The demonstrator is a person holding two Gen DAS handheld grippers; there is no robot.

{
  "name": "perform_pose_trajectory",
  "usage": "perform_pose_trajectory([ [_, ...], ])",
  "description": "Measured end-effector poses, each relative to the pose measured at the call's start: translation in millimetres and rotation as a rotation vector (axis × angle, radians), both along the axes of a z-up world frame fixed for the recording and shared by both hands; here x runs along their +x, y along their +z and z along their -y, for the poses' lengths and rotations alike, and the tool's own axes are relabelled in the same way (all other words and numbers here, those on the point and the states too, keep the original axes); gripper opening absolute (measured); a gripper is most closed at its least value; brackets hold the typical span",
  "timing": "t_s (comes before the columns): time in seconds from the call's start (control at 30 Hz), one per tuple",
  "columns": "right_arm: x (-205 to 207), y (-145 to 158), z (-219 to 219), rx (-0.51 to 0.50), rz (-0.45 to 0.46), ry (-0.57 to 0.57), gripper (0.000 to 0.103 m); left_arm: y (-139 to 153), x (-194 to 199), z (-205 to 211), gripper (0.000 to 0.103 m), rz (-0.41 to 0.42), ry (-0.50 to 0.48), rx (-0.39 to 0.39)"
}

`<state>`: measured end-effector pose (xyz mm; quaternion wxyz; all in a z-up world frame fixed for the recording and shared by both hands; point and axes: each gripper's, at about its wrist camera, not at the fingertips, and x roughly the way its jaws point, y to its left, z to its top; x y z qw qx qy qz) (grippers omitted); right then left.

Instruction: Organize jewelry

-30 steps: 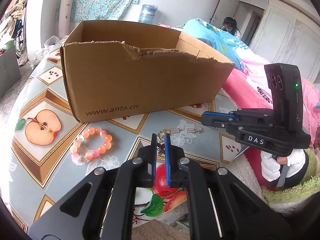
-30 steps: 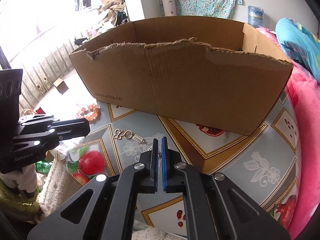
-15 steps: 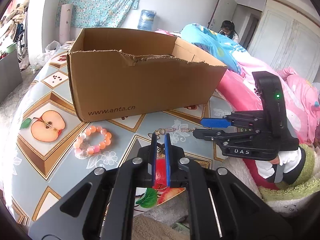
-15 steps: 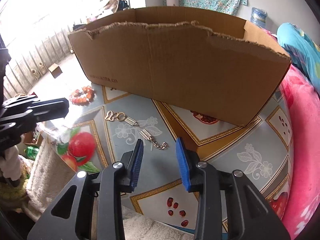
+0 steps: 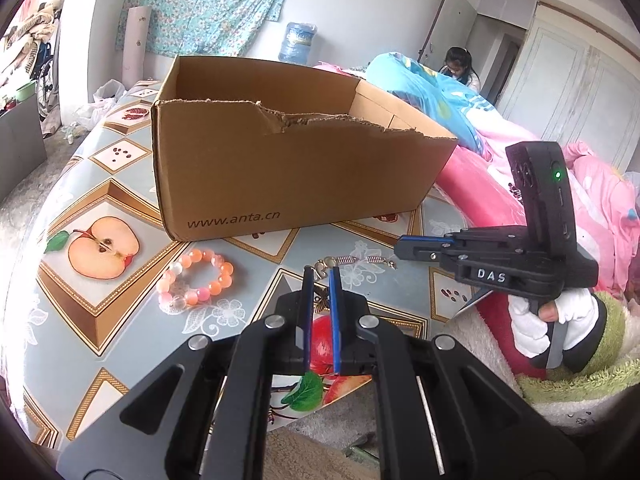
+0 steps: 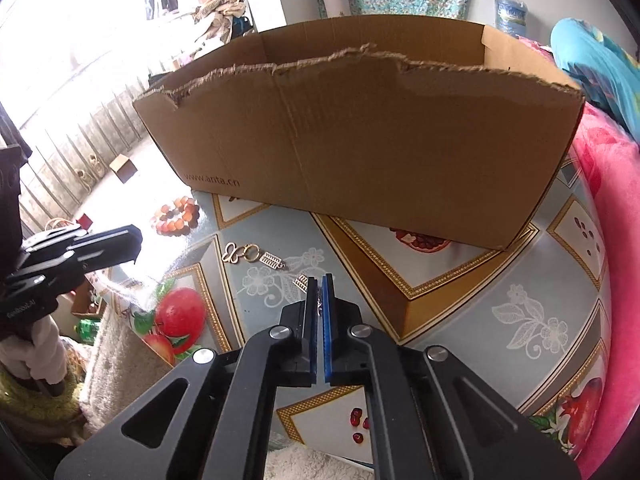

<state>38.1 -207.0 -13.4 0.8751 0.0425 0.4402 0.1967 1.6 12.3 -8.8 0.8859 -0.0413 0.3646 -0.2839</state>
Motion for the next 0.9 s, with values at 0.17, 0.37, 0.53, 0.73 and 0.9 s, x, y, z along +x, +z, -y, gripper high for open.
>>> perform_pose_trajectory([
  [0.17, -2.9, 25.5, 6.8, 0.031, 0.056, -0.013, 0.002, 2.4, -2.4, -1.4, 0.006, 0.009, -0.001, -0.012],
  [0.37, -0.5, 19.1, -7.6, -0.068, 0.035, 0.076, 0.005, 5.6, -5.9, -1.0, 0.006, 0.016, -0.006, -0.019],
  [0.53, 8.9, -9.6, -24.8, -0.205, 0.005, 0.173, 0.030, 6.3, -8.0, 0.2, 0.007, 0.019, -0.009, -0.015],
  [0.73, 19.5, -16.9, -26.8, -0.197, -0.021, 0.236, 0.007, 5.3, -7.2, -1.9, 0.006, 0.015, 0.002, -0.015],
  [0.9, 26.0, -13.1, -22.1, -0.112, -0.063, 0.214, 0.003, 4.0, -6.2, -3.3, 0.006, 0.012, 0.003, -0.022],
])
